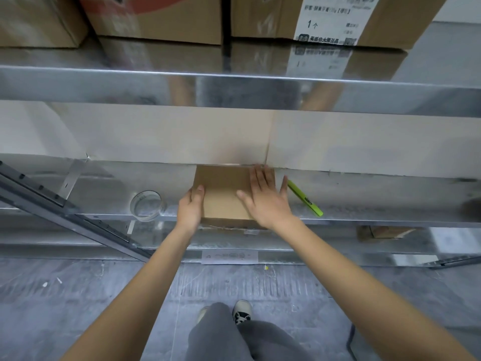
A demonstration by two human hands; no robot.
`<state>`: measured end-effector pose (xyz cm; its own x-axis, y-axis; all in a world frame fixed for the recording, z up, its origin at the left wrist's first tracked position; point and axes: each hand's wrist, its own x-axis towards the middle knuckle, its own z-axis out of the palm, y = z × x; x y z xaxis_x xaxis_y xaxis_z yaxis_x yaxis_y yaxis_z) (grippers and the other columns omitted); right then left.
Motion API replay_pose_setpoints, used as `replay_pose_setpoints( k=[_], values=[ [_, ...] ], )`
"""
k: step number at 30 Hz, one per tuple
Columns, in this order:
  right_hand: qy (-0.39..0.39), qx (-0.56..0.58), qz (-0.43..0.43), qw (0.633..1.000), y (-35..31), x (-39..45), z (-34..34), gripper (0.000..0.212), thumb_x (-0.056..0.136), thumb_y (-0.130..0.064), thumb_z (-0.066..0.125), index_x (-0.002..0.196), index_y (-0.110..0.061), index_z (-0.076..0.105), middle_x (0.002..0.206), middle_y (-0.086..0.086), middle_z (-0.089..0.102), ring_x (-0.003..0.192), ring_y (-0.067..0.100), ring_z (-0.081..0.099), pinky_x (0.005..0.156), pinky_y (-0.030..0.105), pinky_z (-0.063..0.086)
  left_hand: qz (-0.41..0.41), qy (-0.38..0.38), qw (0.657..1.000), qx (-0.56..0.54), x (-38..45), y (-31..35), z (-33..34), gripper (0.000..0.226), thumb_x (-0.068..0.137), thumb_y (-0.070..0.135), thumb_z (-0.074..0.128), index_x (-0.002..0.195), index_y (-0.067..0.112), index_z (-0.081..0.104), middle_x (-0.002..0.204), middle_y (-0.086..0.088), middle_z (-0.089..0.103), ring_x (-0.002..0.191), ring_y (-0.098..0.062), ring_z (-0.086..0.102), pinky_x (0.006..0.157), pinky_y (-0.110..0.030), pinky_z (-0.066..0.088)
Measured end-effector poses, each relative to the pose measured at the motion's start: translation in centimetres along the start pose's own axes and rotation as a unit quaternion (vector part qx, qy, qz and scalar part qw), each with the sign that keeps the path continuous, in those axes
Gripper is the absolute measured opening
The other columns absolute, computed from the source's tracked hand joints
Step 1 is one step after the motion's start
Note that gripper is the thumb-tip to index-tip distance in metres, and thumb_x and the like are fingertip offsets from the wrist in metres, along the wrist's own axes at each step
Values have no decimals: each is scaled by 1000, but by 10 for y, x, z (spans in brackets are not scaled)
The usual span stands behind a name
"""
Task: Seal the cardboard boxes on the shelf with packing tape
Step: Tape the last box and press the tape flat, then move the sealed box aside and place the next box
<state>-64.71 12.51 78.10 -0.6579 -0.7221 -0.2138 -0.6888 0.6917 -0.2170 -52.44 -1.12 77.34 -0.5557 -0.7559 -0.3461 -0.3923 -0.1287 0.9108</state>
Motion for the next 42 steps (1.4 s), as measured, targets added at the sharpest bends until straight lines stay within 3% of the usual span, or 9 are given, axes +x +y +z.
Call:
replay_pose_setpoints(
  k=[8,14,18,23,28,32,34,38,42],
  values=[
    [53,150,-42,986,4,-69,21,75,94,-63,22,155,-26,-2,154,-17,-21,142,3,-26,120,39,-11,0,0,1000,4,11,-7,-1,52,102,38,44,144,8,42,145,-12,48,135,-29,43,107,-35,32],
    [54,516,165,839,6,-61,14,133,41,-91,62,149,-24,20,142,-6,46,128,10,45,107,24,35,-72,37,993,-86,4,-7,-8,43,99,21,54,132,-5,49,135,-21,52,132,-33,44,112,-40,29],
    [67,546,164,819,-1,-86,18,122,39,-82,73,140,-29,31,132,-13,52,117,5,53,95,21,42,-58,18,987,-149,22,-37,-26,45,106,14,32,137,-18,36,148,-32,35,141,-39,29,118,-44,18],
    [149,539,159,813,-23,-130,13,107,31,-91,66,123,-40,47,125,-15,58,110,-1,55,88,17,44,-113,-8,964,-239,-29,-15,-39,54,100,28,49,140,-7,42,145,-19,44,139,-32,38,117,-45,26],
    [267,552,127,780,-54,-196,-23,79,61,-44,87,128,-43,45,123,-6,45,103,-7,48,76,6,39,-61,-9,945,-322,-92,16,-62,43,106,23,33,134,-6,48,136,-23,52,130,-30,50,101,-28,37],
    [350,537,87,763,-66,-238,-48,110,28,-83,76,127,-42,50,118,-10,49,109,6,56,90,27,49,78,-2,949,-306,-146,54,-76,75,97,53,43,123,-17,53,118,-25,58,102,-23,57,89,-36,43],
    [386,537,64,747,-71,-255,-63,105,32,-74,81,128,-43,50,115,-18,48,104,4,59,90,28,51,147,-15,940,-306,-174,69,-82,109,56,82,64,113,-11,60,111,-29,64,88,-17,67,78,-28,51],
    [427,545,49,719,-77,-278,-104,81,66,-28,86,131,-43,39,115,-20,46,93,5,60,74,21,49,235,21,922,-307,-242,120,-87,31,83,42,61,97,14,59,107,-13,58,100,-27,60,68,-12,46],
    [448,580,0,680,-73,-287,-159,65,75,-36,79,125,-43,38,120,-7,56,94,-2,59,72,18,48,327,-47,912,-242,-277,176,-92,47,72,64,52,106,33,61,104,12,65,93,0,58,80,-25,43]
  ],
)
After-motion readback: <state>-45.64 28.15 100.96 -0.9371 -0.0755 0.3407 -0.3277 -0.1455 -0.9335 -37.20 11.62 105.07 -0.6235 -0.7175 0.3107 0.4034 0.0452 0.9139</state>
